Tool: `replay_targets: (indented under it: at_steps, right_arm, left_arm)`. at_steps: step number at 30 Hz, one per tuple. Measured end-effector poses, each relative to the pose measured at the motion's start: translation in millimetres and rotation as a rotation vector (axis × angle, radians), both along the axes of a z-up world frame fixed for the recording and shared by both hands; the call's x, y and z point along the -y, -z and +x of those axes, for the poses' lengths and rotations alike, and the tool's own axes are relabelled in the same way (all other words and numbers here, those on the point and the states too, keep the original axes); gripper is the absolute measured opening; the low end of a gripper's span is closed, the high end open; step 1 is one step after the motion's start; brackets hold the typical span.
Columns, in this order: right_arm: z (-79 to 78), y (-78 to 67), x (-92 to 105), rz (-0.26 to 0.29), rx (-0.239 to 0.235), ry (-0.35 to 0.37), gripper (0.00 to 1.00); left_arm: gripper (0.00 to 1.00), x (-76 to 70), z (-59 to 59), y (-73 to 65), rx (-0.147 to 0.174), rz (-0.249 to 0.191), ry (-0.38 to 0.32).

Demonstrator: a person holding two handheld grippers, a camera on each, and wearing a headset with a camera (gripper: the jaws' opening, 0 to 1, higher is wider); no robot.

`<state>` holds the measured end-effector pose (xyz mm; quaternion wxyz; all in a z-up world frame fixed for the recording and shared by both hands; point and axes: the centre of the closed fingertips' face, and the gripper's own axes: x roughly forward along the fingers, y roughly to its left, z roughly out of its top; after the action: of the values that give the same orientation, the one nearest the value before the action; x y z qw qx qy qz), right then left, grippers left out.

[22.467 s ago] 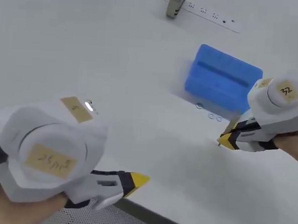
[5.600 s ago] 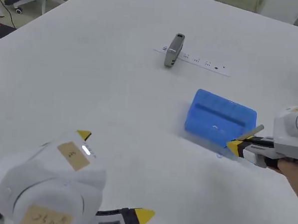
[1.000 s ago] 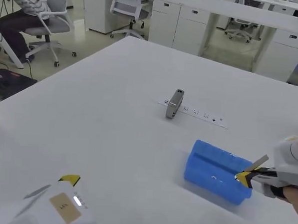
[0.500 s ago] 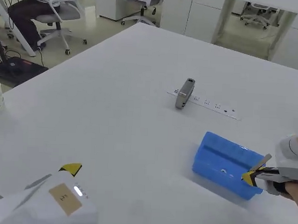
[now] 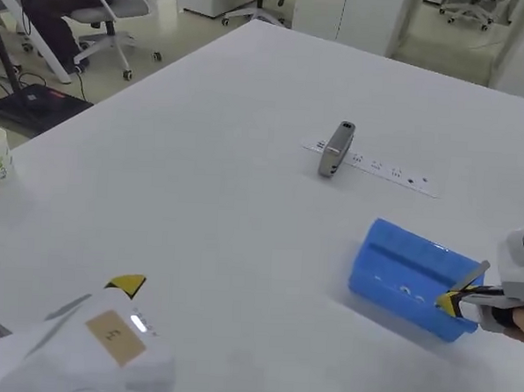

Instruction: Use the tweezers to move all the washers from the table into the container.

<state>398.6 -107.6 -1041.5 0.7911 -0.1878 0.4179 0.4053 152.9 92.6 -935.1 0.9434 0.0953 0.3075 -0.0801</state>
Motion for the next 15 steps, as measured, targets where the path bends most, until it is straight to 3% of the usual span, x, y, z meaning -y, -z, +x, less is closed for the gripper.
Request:
replay_targets:
  at_steps: [15]
  right_arm:
    - [6.9, 5.7, -5.1, 0.001, -0.002, -0.010, 0.04]
  left_arm:
    - [0.97, 2.0, 9.3, 4.7, -0.011, -0.004, 0.015]
